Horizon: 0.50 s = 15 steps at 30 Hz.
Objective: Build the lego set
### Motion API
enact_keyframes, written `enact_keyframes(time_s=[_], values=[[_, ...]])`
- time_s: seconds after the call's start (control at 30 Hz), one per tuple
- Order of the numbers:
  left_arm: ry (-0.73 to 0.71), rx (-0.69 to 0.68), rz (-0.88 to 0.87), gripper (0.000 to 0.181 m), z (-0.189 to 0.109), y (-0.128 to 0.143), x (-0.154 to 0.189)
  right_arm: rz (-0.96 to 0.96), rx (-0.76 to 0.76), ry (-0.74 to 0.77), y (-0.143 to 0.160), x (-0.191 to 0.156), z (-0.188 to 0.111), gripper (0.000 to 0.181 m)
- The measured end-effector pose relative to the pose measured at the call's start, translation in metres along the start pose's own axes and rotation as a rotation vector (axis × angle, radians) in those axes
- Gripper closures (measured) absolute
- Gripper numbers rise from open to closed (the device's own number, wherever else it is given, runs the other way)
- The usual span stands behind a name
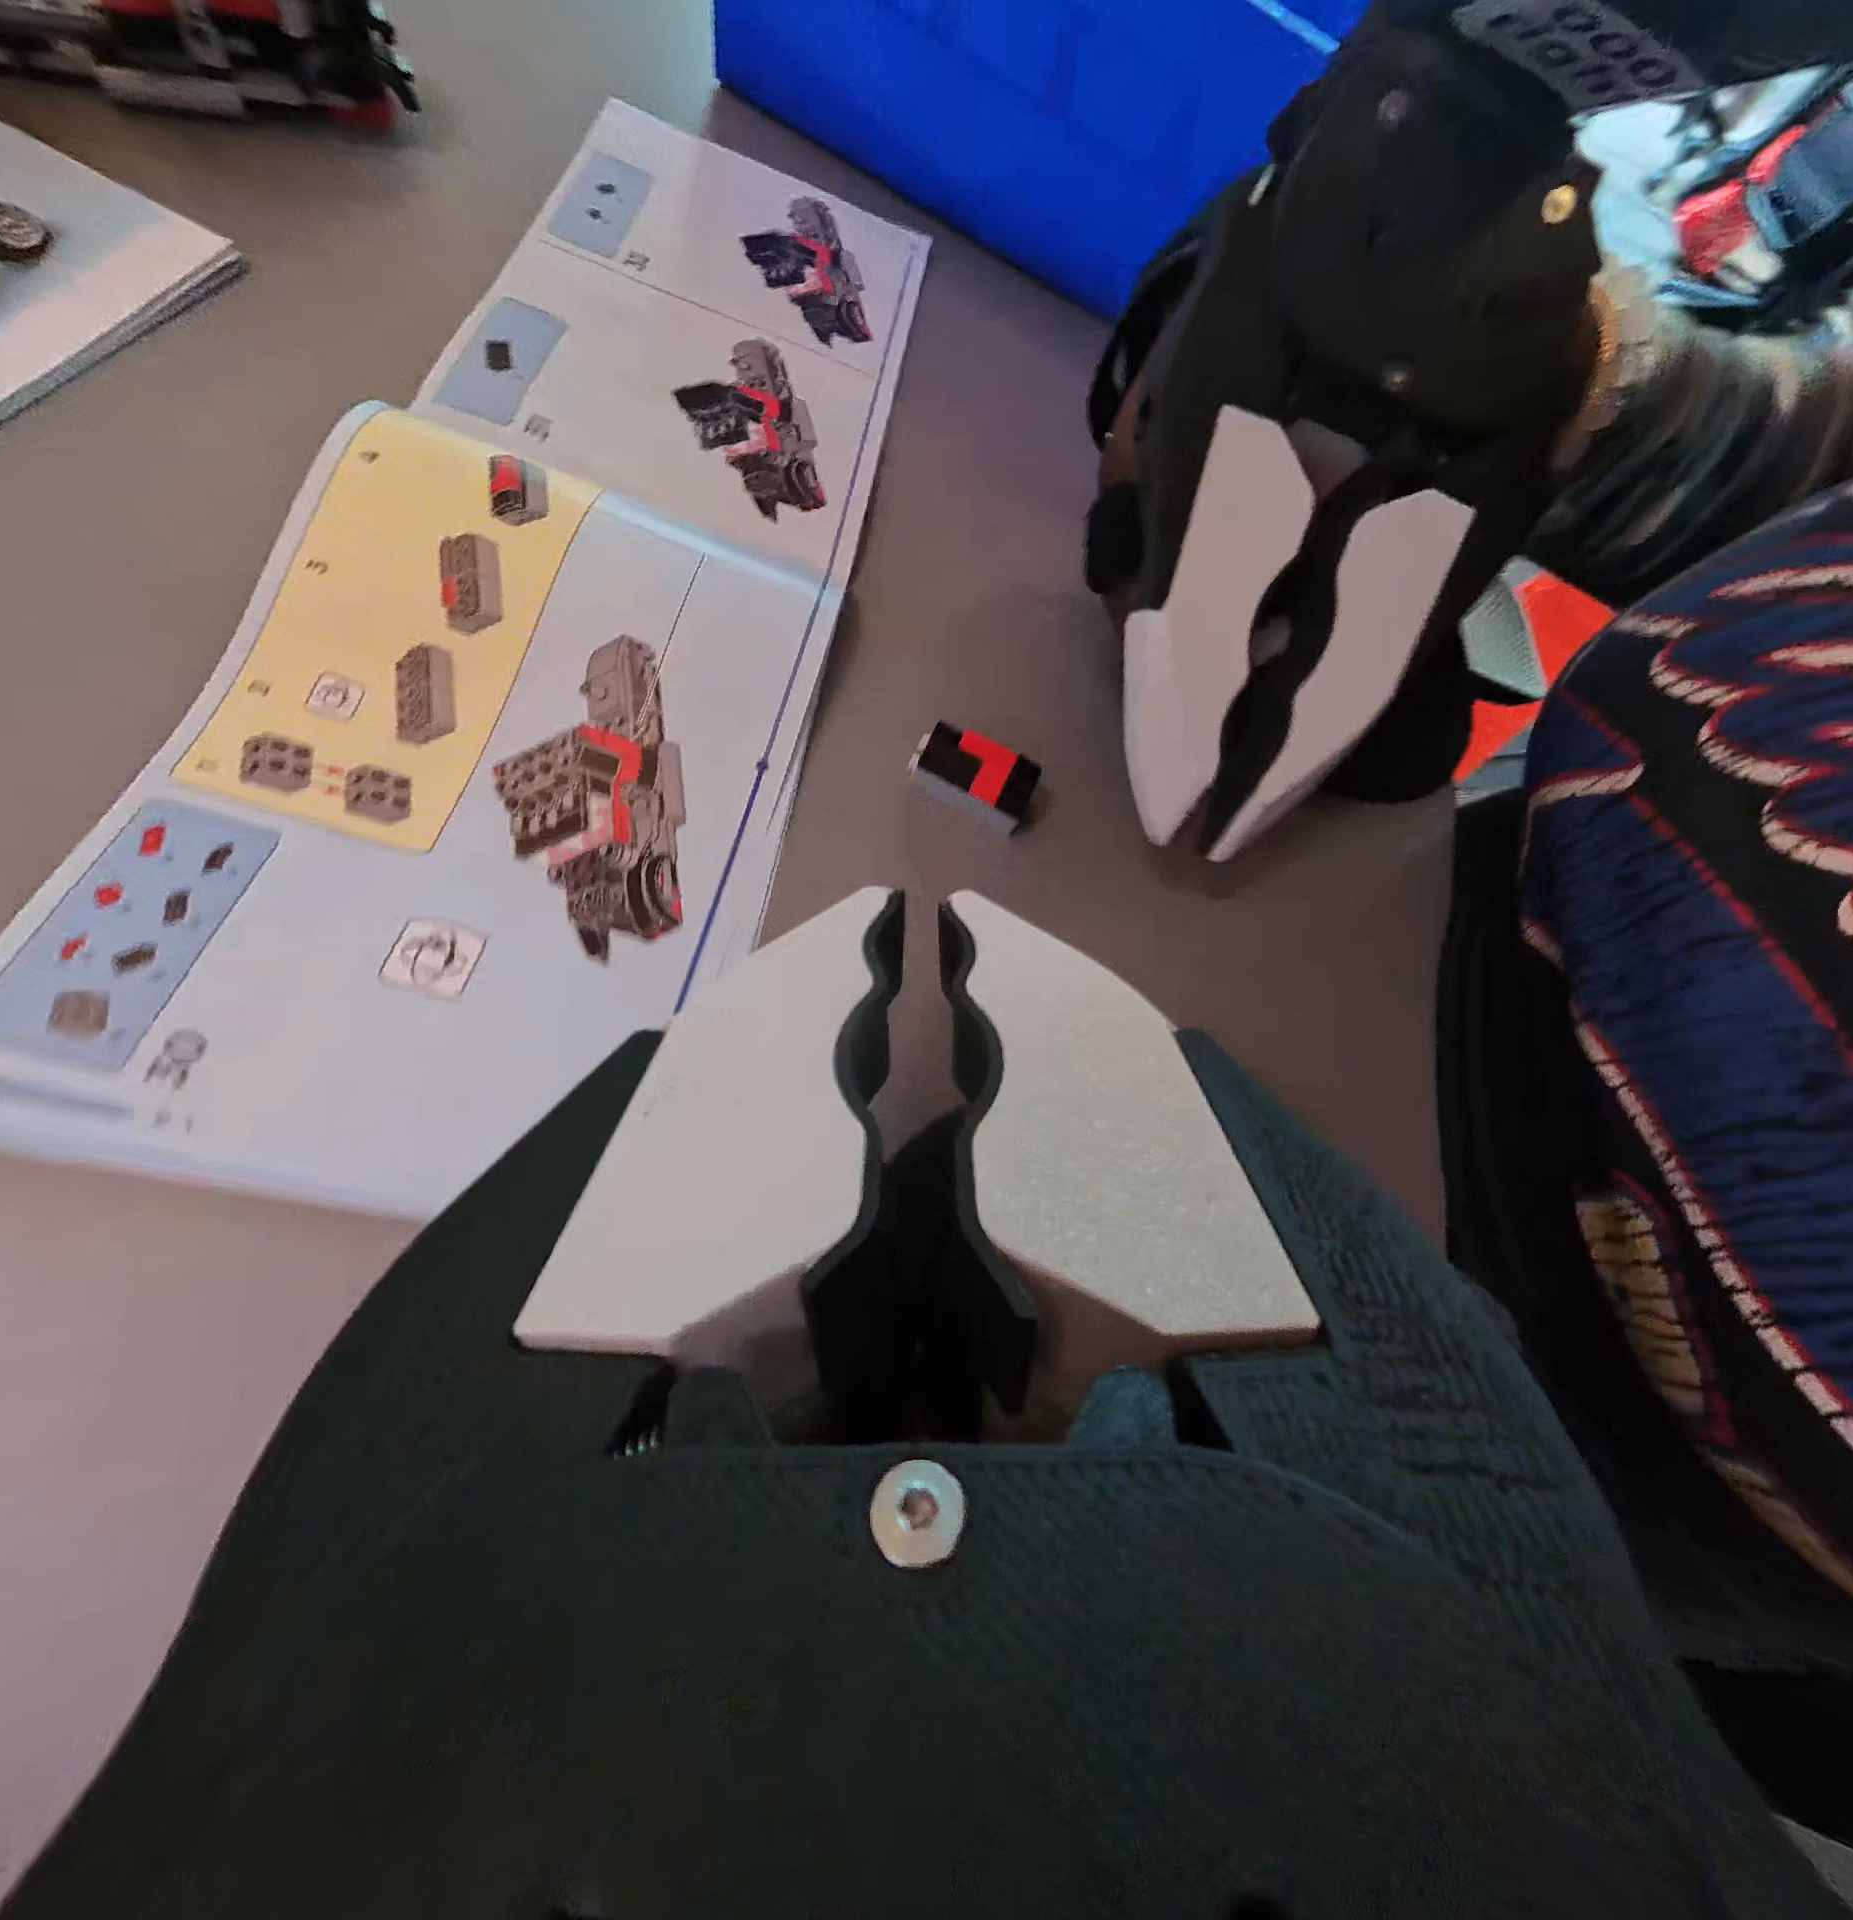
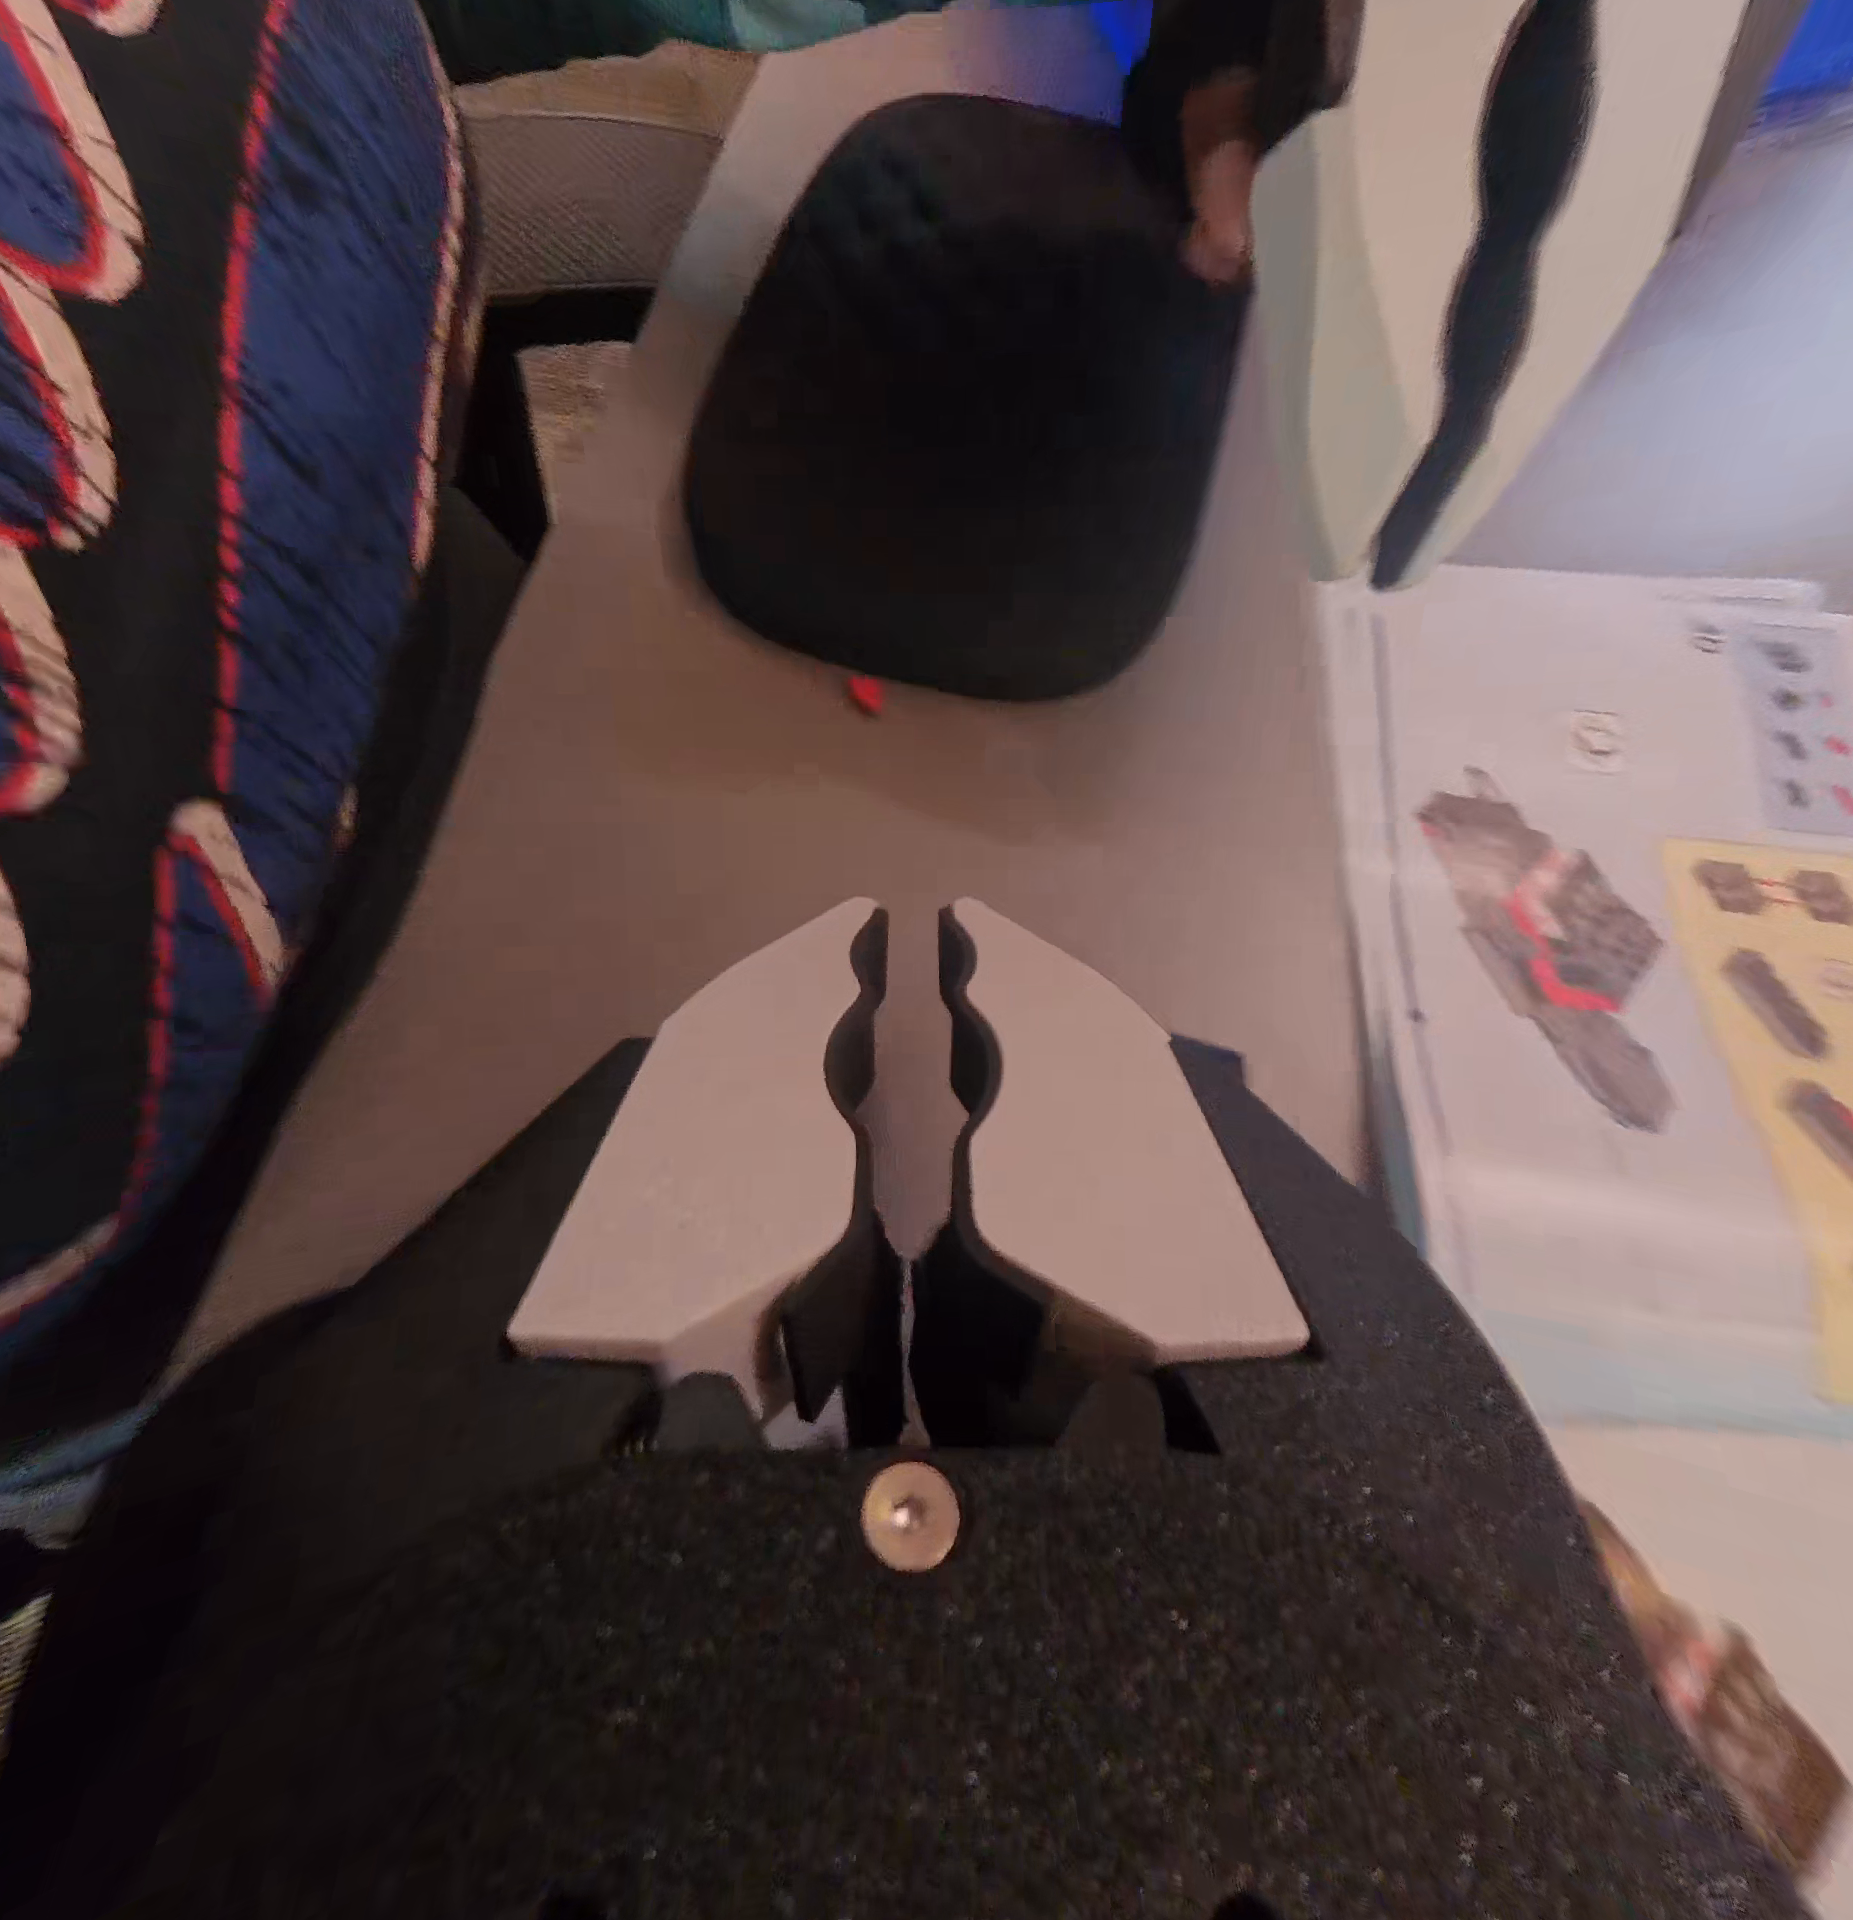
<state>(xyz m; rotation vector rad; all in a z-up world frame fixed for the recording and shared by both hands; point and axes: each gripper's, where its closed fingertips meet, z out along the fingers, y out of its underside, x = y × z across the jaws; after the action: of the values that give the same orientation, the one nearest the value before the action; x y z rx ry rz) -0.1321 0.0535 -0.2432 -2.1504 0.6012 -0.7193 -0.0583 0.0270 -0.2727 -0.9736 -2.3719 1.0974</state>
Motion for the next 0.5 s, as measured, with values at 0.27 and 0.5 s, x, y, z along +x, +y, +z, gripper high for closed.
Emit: enact_keyframes(time_s=[0.27, 0.5], values=[[-0.172, 0.037, 0.08, 0.175, -0.022, 0.029, 0.015, -0.011, -0.031, -0.016, -0.016, -0.012, 0.045, 0.171], [-0.201, 0.066, 0.166, 0.173, -0.027, 0.033, 0.03, 0.075, -0.079, 0.041, -0.019, -0.009, 0.061, 0.167]])
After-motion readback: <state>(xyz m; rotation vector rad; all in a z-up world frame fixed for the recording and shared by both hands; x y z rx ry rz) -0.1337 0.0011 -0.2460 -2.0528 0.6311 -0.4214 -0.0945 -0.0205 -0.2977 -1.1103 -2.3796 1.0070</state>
